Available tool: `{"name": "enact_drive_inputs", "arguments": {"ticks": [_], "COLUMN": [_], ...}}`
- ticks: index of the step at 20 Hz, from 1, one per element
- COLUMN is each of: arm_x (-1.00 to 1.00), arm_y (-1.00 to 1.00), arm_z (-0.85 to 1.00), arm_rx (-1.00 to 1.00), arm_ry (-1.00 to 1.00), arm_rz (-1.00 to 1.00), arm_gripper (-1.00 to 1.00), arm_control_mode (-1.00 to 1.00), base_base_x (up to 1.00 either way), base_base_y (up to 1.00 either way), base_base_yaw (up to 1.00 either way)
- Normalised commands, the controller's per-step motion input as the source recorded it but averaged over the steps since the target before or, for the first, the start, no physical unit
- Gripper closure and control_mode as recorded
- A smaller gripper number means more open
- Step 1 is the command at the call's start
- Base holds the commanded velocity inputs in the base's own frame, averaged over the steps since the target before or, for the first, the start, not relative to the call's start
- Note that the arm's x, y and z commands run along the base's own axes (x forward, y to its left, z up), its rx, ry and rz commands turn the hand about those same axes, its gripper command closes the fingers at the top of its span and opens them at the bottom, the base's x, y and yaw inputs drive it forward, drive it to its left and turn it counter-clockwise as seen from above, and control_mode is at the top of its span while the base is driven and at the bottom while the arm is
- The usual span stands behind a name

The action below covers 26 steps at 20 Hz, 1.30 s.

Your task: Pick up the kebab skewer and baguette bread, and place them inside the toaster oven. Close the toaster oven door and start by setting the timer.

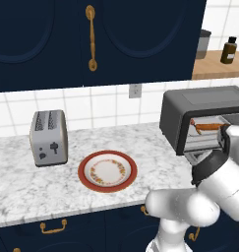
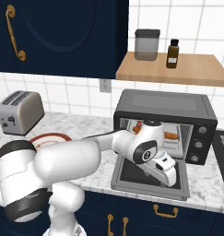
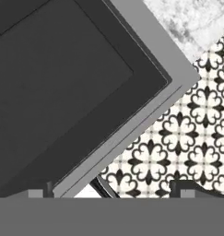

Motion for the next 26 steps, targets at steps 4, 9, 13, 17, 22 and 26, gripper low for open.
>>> {"name": "enact_drive_inputs", "arguments": {"ticks": [4,9,13,17,22,26], "arm_x": [-1.0,-0.33,0.0,0.01,0.25,0.34], "arm_y": [0.05,0.34,0.36,0.07,0.0,0.0], "arm_z": [-0.01,-0.19,-0.37,-0.36,-0.23,-0.05], "arm_rx": [0.01,0.08,0.05,0.0,0.0,0.0], "arm_ry": [0.0,0.01,0.08,0.06,0.05,0.0], "arm_rz": [0.35,0.17,0.19,0.28,0.27,0.14], "arm_gripper": [-1.0,-1.0,-1.0,-1.0,-1.0,-1.0], "arm_control_mode": [-1.0,-1.0,-1.0,-1.0,-1.0,-1.0], "base_base_x": [0.0,0.0,0.0,0.0,0.0,0.0], "base_base_y": [0.0,0.0,0.0,0.0,0.0,0.0], "base_base_yaw": [0.0,0.0,0.0,0.0,0.0,0.0]}}
